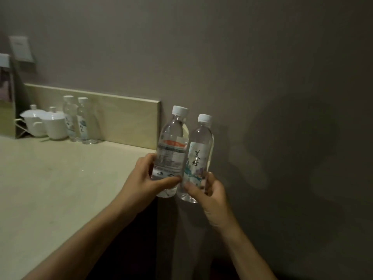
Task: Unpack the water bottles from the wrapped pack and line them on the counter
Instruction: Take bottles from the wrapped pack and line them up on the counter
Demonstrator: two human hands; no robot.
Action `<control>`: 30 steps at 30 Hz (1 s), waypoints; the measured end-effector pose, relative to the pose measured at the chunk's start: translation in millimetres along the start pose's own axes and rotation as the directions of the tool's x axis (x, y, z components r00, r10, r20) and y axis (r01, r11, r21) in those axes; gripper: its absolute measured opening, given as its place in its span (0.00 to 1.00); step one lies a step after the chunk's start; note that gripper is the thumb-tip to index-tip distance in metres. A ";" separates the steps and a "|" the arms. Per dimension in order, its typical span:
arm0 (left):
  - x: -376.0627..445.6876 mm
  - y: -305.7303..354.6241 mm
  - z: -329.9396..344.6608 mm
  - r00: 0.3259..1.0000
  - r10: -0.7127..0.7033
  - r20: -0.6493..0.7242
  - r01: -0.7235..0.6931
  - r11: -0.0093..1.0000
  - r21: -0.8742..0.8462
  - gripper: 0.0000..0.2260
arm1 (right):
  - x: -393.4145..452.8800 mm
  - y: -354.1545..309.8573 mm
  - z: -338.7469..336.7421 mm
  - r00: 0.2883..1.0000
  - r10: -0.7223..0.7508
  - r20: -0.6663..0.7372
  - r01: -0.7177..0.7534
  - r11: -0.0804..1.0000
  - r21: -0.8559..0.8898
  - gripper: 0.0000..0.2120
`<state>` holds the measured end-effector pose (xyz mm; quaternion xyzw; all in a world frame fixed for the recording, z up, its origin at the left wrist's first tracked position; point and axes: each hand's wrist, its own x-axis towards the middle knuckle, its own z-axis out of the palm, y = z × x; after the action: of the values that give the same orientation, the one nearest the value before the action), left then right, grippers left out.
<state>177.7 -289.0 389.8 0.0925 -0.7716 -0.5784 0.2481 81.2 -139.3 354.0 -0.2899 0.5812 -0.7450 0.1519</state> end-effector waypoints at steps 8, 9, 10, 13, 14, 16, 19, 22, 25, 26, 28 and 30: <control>50.6 -34.5 -107.5 0.997 -0.033 0.069 0.028 0.997 0.066 0.21 | 60.2 24.7 85.5 0.998 0.057 0.014 -0.053 0.979 -0.196 0.19; 56.2 -40.2 -119.6 0.996 -0.047 0.073 0.042 0.997 0.070 0.21 | 66.8 27.2 99.1 0.998 0.055 0.007 -0.053 0.978 -0.201 0.18; 60.4 -45.0 -128.5 0.994 -0.064 0.083 0.059 0.996 0.067 0.21 | 71.3 29.7 109.5 0.999 0.049 0.000 -0.048 0.977 -0.208 0.18; 73.0 -62.4 -156.7 0.989 -0.104 0.100 0.103 0.995 0.016 0.30 | 83.8 41.6 143.9 0.998 0.056 -0.034 -0.063 0.971 -0.232 0.19; 75.9 -66.3 -163.8 0.989 -0.105 0.103 0.103 0.994 0.018 0.33 | 87.1 47.1 151.8 0.997 0.066 -0.048 -0.076 0.969 -0.236 0.19; 80.4 -74.5 -174.4 0.986 -0.119 0.120 0.117 0.993 0.022 0.37 | 91.7 56.4 163.6 0.995 0.080 -0.066 -0.094 0.964 -0.250 0.19; 83.9 -86.6 -187.0 0.978 -0.170 0.117 0.172 0.985 -0.003 0.38 | 95.7 64.6 175.6 0.993 0.082 -0.082 -0.103 0.949 -0.297 0.18; 88.0 -92.3 -198.8 0.977 -0.162 0.137 0.165 0.986 -0.010 0.34 | 100.6 69.3 181.9 0.993 0.095 -0.073 -0.113 0.938 -0.328 0.20; 89.2 -89.1 -209.5 0.976 -0.143 0.167 0.143 0.990 0.012 0.27 | 103.5 70.6 187.7 0.992 0.109 -0.066 -0.124 0.934 -0.335 0.23; 89.1 -88.1 -212.6 0.974 -0.145 0.175 0.143 0.989 0.026 0.25 | 103.1 70.5 190.3 0.992 0.113 -0.055 -0.125 0.930 -0.345 0.24; 90.6 -87.6 -217.5 0.970 -0.155 0.187 0.151 0.988 0.040 0.24 | 101.7 70.5 195.6 0.992 0.121 -0.033 -0.125 0.927 -0.353 0.25; 91.4 -87.4 -220.3 0.969 -0.158 0.189 0.149 0.987 0.057 0.23 | 101.1 70.7 200.0 0.994 0.110 -0.026 -0.112 0.923 -0.368 0.27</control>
<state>194.4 -542.3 378.8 0.1006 -0.7947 -0.5855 0.1245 115.7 -371.5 343.6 -0.2780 0.7268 -0.6134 0.1353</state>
